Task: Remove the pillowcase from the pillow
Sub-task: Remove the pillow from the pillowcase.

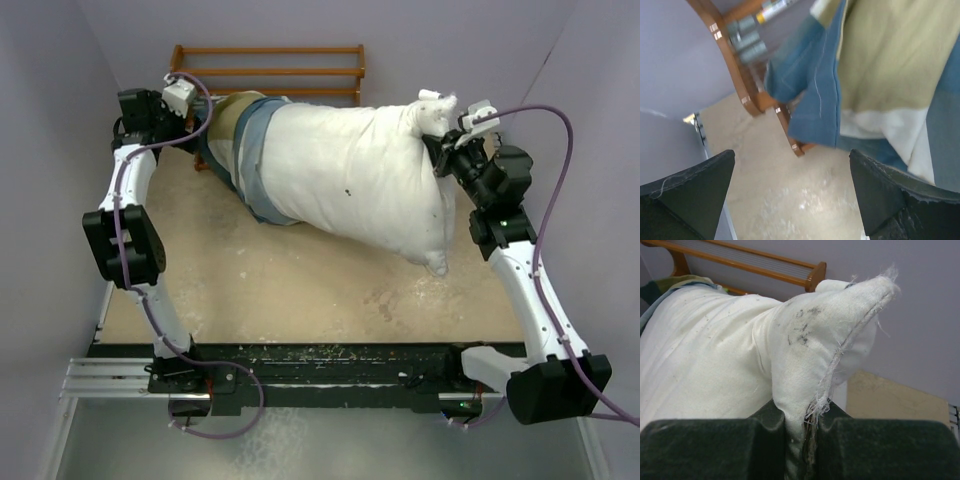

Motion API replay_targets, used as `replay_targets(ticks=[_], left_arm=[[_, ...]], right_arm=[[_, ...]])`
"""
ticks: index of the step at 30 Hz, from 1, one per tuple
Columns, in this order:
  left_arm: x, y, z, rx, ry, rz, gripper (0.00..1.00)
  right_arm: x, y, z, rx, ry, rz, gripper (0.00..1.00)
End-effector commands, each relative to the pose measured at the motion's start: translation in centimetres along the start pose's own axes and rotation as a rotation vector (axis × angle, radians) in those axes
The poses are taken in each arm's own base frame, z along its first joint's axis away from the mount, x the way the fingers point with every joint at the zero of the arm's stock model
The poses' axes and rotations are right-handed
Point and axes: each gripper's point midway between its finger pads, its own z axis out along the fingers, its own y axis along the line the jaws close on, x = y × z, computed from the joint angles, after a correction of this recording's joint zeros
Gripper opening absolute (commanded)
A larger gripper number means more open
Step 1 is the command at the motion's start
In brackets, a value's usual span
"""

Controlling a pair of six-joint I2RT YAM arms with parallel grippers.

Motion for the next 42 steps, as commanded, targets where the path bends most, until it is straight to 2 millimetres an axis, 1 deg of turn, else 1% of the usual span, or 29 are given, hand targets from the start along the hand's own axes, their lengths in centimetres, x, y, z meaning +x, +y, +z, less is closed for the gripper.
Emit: replay_targets(ticks=[1, 5, 6, 11, 14, 16, 19, 20, 23, 24, 27, 29, 30, 31, 32, 34, 35, 36, 37, 38, 40, 42], left_arm=[[-7.4, 0.5, 0.5, 0.022, -0.197, 0.113, 0.98], [-7.4, -0.7, 2.0, 0.074, -0.189, 0.166, 0.92], [-7.2, -1.1, 2.3, 0.085, -0.178, 0.176, 0.90], [-6.5, -1.2, 4.0, 0.107, -0.153, 0.182, 0.82], [-6.6, -1.7, 4.9, 0.151, -0.141, 0.176, 0.73], [-6.7, -2.1, 5.3, 0.180, -0.135, 0.178, 0.62], [-7.3, -2.7, 5.2, 0.214, -0.150, 0.190, 0.42], [-7.6, -3.1, 4.9, 0.229, -0.160, 0.189, 0.35], [-8.4, -4.5, 3.6, 0.295, -0.189, 0.194, 0.07], [-8.7, -4.9, 3.1, 0.309, -0.195, 0.196, 0.00], [-10.0, -5.6, 0.6, 0.317, -0.215, 0.200, 0.00], [-11.0, -5.3, -1.9, 0.279, -0.231, 0.216, 0.00], [-11.5, -4.8, -3.5, 0.242, -0.239, 0.227, 0.00], [-12.1, -3.9, -5.1, 0.179, -0.245, 0.240, 0.00], [-12.9, -2.9, -7.4, 0.103, -0.253, 0.253, 0.00], [-12.9, -0.6, -10.7, -0.033, -0.234, 0.257, 0.00], [-12.4, 0.8, -12.1, -0.093, -0.216, 0.254, 0.00], [-11.6, 2.8, -13.8, -0.159, -0.192, 0.242, 0.00], [-10.9, 4.2, -15.2, -0.207, -0.174, 0.234, 0.00], [-10.0, 5.8, -16.8, -0.252, -0.156, 0.225, 0.00], [-8.1, 8.7, -19.8, -0.326, -0.118, 0.214, 0.00], [-6.6, 11.5, -23.1, -0.396, -0.087, 0.215, 0.00]], right_arm=[[-4.9, 2.3, -1.5, -0.156, -0.188, -0.056, 0.00], [-5.6, 3.7, -2.5, -0.279, -0.220, -0.006, 0.00], [-5.7, 3.7, -2.8, -0.294, -0.225, 0.001, 0.00], [-6.1, 3.8, -4.5, -0.367, -0.244, 0.010, 0.00], [-6.1, 3.8, -5.2, -0.387, -0.256, 0.024, 0.00], [-6.0, 3.8, -5.7, -0.401, -0.267, 0.039, 0.00], [-6.9, 3.7, -6.3, -0.420, -0.295, 0.048, 0.00], [-7.1, 3.9, -6.4, -0.431, -0.300, 0.051, 0.00], [-7.5, 4.5, -6.7, -0.481, -0.310, 0.081, 0.00], [-7.8, 4.6, -6.8, -0.495, -0.318, 0.091, 0.00], [-8.6, 4.5, -6.9, -0.498, -0.337, 0.126, 0.00], [-9.2, 3.7, -6.5, -0.460, -0.345, 0.162, 0.00], [-9.6, 2.8, -6.1, -0.417, -0.352, 0.191, 0.00], [-9.7, 1.5, -5.6, -0.351, -0.353, 0.225, 0.00], [-9.3, -0.2, -4.8, -0.259, -0.333, 0.283, 0.00], [-9.0, -3.1, -4.0, -0.105, -0.338, 0.354, 0.00], [-8.7, -4.4, -3.8, -0.033, -0.340, 0.389, 0.00], [-8.3, -5.8, -3.5, 0.042, -0.338, 0.423, 0.00], [-7.9, -7.0, -3.4, 0.110, -0.336, 0.454, 0.00], [-7.7, -7.8, -3.4, 0.154, -0.345, 0.475, 0.00], [-7.8, -8.2, -3.7, 0.179, -0.373, 0.489, 0.00], [-7.5, -9.2, -4.1, 0.247, -0.374, 0.517, 0.00]])
